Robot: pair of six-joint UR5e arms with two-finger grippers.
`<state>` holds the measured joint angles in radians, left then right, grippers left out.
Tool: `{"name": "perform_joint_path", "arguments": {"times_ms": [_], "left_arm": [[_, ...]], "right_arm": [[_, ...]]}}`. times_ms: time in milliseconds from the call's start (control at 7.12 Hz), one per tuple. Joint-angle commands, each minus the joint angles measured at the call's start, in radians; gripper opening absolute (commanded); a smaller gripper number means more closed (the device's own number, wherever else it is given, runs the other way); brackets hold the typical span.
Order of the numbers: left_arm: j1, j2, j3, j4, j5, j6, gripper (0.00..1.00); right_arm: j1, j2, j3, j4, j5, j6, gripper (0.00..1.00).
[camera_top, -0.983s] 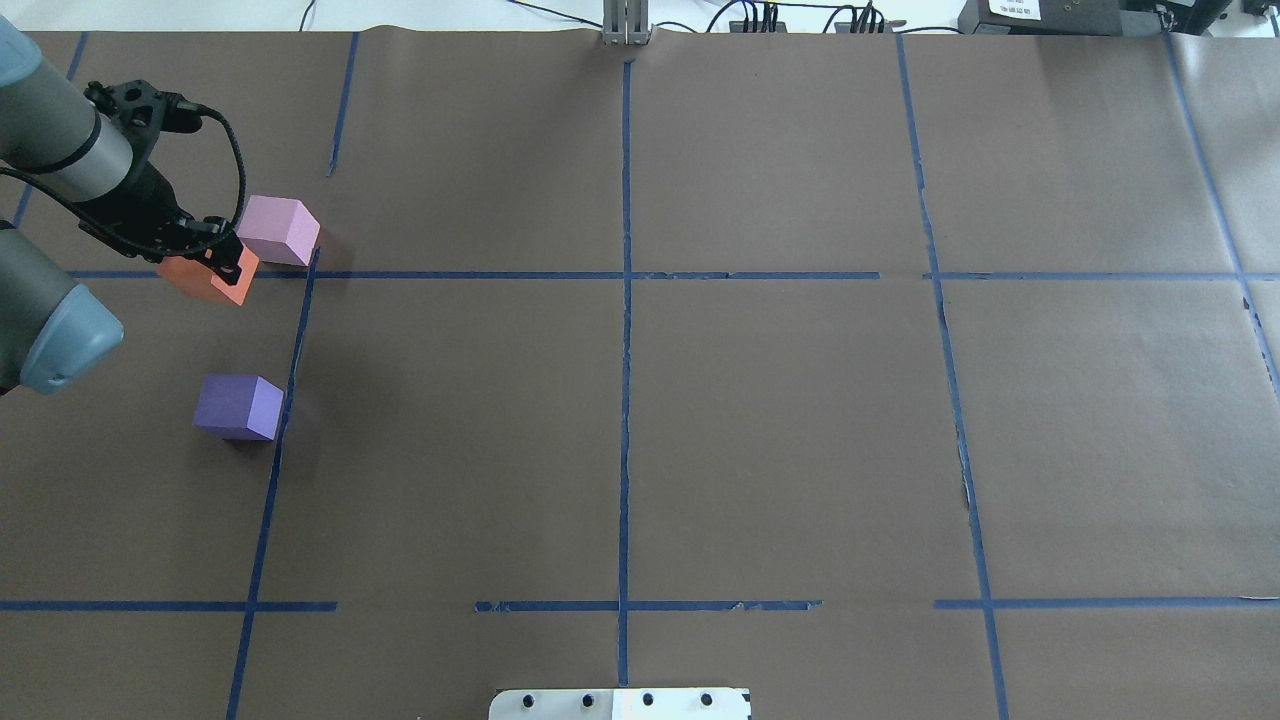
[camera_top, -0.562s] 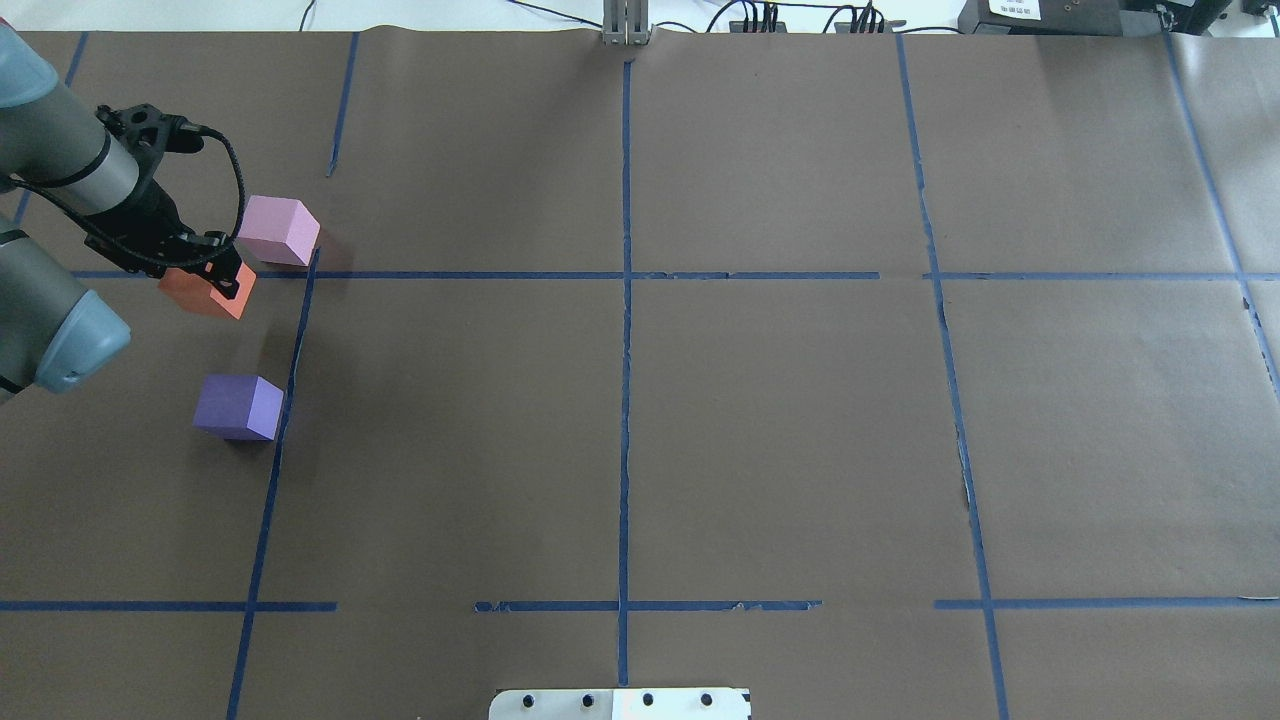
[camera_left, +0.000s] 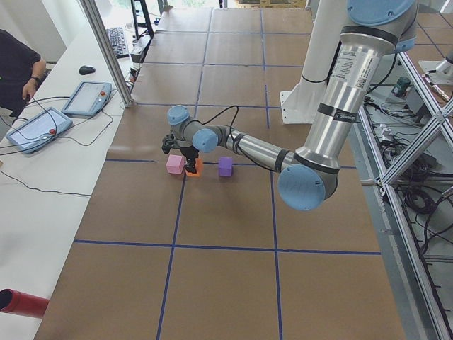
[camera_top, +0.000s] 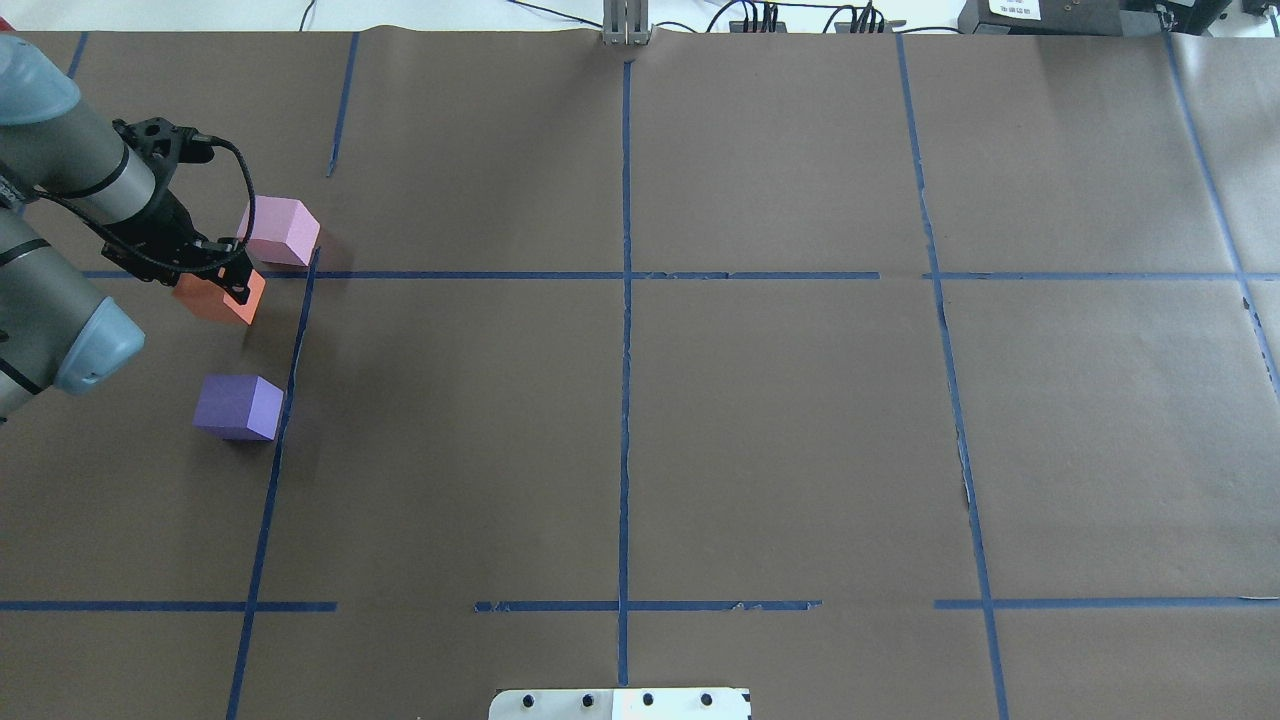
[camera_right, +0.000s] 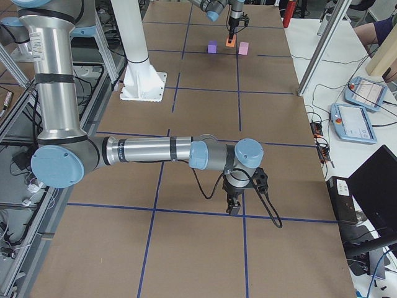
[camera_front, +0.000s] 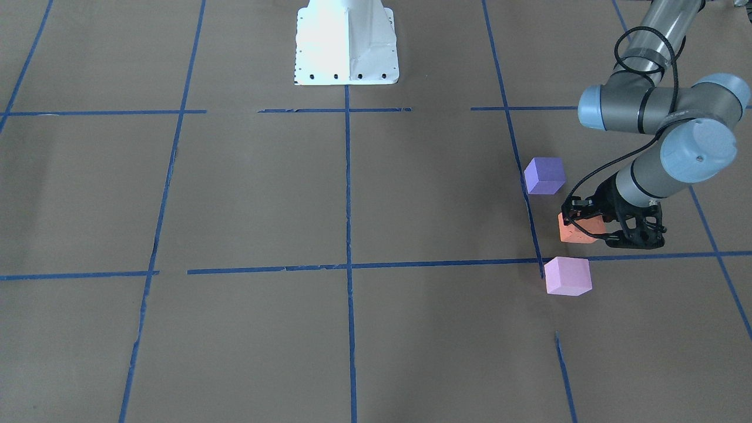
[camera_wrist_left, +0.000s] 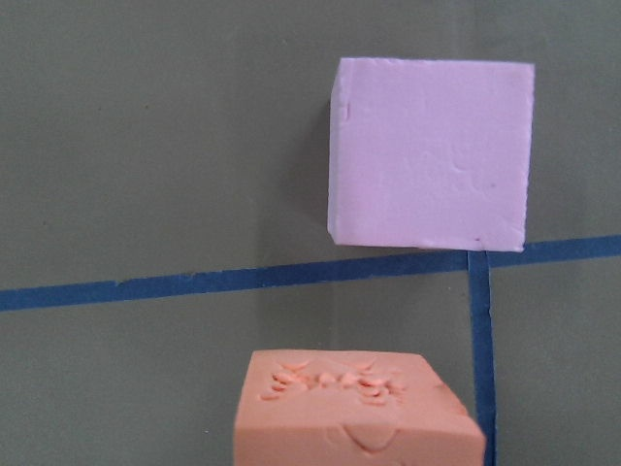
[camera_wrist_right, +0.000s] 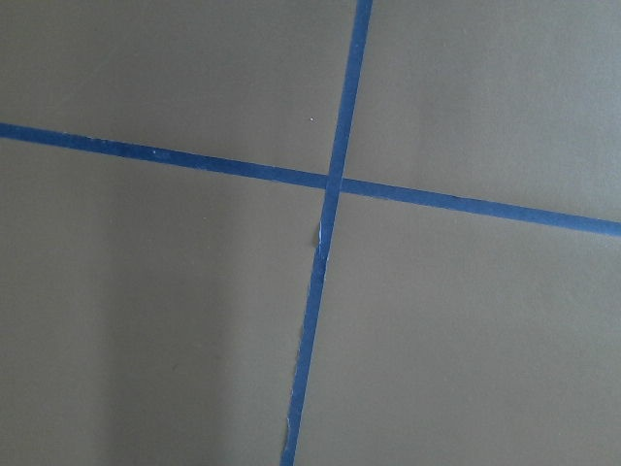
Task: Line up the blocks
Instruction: 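Lower the orange cube between the pink and purple cubes, aligning them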
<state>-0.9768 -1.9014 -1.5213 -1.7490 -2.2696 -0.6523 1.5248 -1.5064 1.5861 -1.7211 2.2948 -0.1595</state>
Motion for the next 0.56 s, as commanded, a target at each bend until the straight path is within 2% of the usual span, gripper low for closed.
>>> {"name": "perform_joint_path", "arguments": {"times_ms": [0,421], "left_arm": [[0.03,-0.014,0.012,-0.017,-0.001,-0.044,0.37],[0.047,-0.015,0.026,-0.032,-0.005,-0.059,0.38]], "right_arm": [[0.0,0.0,0.0,0.0,0.0,0.0,1.0],[0.002,0.0,0.0,0.0,0.0,0.0,1.0]]}}
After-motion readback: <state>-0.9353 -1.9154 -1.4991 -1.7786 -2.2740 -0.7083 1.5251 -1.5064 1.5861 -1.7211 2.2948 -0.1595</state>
